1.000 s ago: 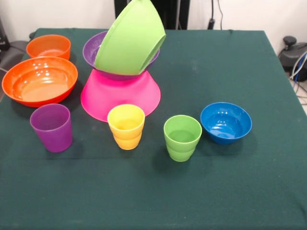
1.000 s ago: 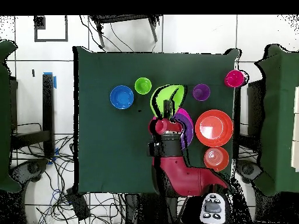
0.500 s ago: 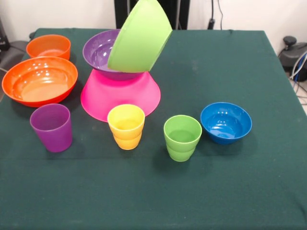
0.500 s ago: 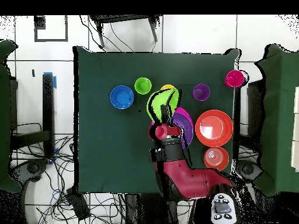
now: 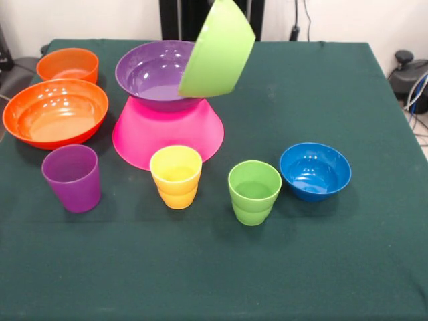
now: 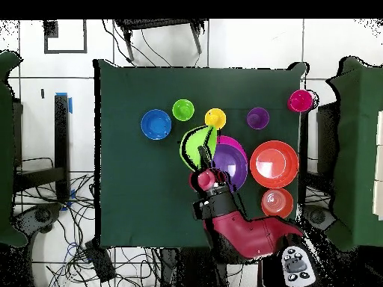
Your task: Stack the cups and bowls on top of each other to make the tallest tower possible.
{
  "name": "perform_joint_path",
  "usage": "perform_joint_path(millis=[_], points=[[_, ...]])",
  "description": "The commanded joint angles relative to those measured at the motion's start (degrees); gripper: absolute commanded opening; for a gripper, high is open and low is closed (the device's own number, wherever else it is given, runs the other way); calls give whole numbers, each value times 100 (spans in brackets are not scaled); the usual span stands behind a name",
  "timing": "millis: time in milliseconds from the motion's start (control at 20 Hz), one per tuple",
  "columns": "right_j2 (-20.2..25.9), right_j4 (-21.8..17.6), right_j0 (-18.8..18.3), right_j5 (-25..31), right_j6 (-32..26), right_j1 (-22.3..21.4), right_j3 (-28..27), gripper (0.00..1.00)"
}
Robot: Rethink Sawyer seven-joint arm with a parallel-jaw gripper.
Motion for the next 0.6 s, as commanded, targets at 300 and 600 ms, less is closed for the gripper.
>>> perform_joint_path(millis=[300, 600], points=[[1032, -1543, -259, 1622, 2829, -684, 25, 0], [1141, -2267, -369, 1765, 3566, -766, -259, 0]])
